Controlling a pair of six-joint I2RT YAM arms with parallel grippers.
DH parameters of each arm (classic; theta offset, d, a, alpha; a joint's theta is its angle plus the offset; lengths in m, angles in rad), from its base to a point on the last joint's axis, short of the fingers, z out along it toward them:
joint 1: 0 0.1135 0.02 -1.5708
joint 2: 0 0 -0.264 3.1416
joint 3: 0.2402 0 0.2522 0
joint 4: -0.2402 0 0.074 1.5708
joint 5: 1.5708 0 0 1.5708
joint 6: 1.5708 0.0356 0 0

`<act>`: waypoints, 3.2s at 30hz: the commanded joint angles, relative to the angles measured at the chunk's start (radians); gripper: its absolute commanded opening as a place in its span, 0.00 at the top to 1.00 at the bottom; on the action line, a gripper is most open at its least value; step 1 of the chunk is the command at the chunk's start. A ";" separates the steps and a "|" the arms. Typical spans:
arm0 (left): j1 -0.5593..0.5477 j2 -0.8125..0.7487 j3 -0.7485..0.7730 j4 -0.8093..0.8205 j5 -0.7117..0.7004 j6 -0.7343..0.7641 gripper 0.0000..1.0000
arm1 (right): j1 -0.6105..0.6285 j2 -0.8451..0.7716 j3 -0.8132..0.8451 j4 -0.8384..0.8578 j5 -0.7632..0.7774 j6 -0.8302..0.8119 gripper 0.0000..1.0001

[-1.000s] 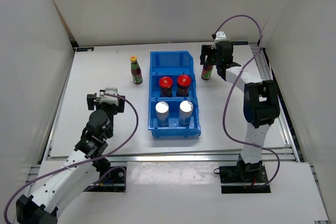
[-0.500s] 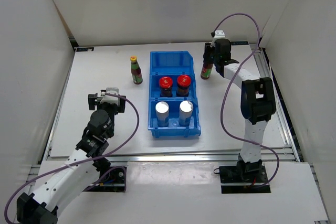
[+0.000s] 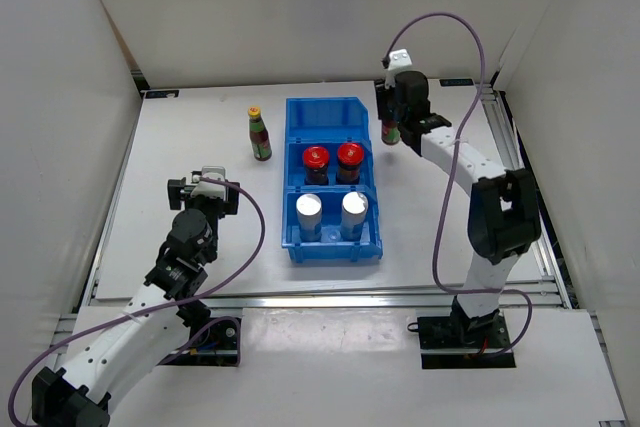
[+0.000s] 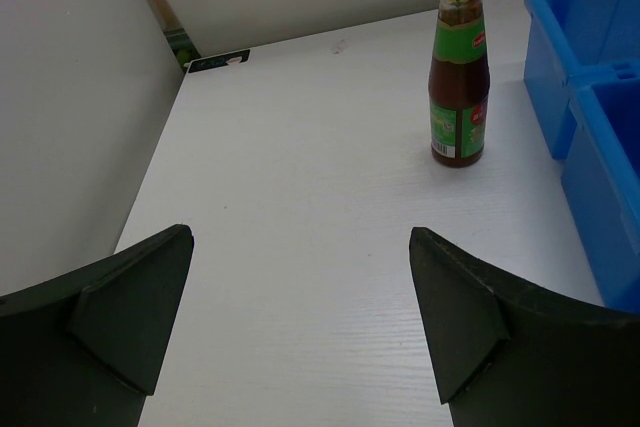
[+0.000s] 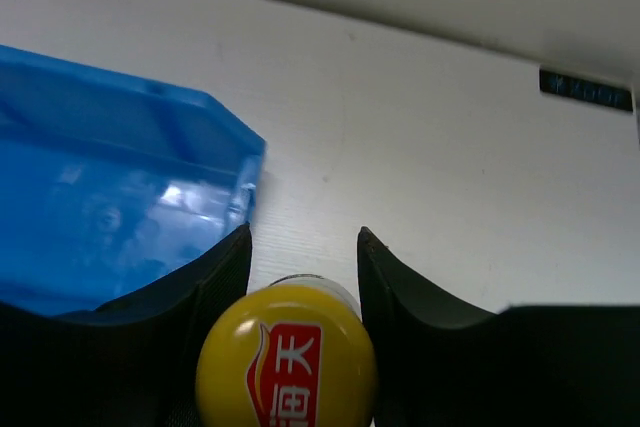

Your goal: Organize the condiment bottles

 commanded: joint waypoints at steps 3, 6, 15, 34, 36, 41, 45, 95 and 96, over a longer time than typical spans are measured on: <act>0.002 -0.008 -0.007 0.018 -0.006 -0.012 0.00 | 0.064 -0.109 0.070 0.183 0.036 -0.084 1.00; 0.002 -0.008 -0.007 0.018 -0.006 -0.012 0.00 | 0.077 -0.072 0.094 0.212 0.013 -0.084 1.00; 0.002 -0.008 -0.007 0.018 -0.006 -0.021 0.00 | 0.086 0.063 0.188 0.243 -0.045 -0.003 1.00; 0.002 0.020 -0.007 0.036 0.003 -0.021 0.00 | 0.104 0.271 0.375 0.263 -0.121 0.069 1.00; 0.002 0.020 -0.007 0.036 0.003 -0.021 0.00 | 0.104 0.284 0.375 0.263 -0.131 0.069 1.00; 0.002 0.020 -0.007 0.036 0.003 -0.021 0.00 | 0.114 0.314 0.366 0.252 -0.131 0.069 1.00; 0.002 0.020 -0.007 0.036 0.003 -0.021 0.00 | 0.114 0.314 0.342 0.241 -0.122 0.089 1.00; 0.208 0.691 0.430 0.189 0.612 -0.329 0.00 | -0.060 -0.718 -0.198 -0.378 -0.103 0.241 0.00; 0.218 0.724 0.459 0.231 0.624 -0.329 0.00 | -0.072 -0.733 -0.215 -0.389 -0.114 0.250 0.00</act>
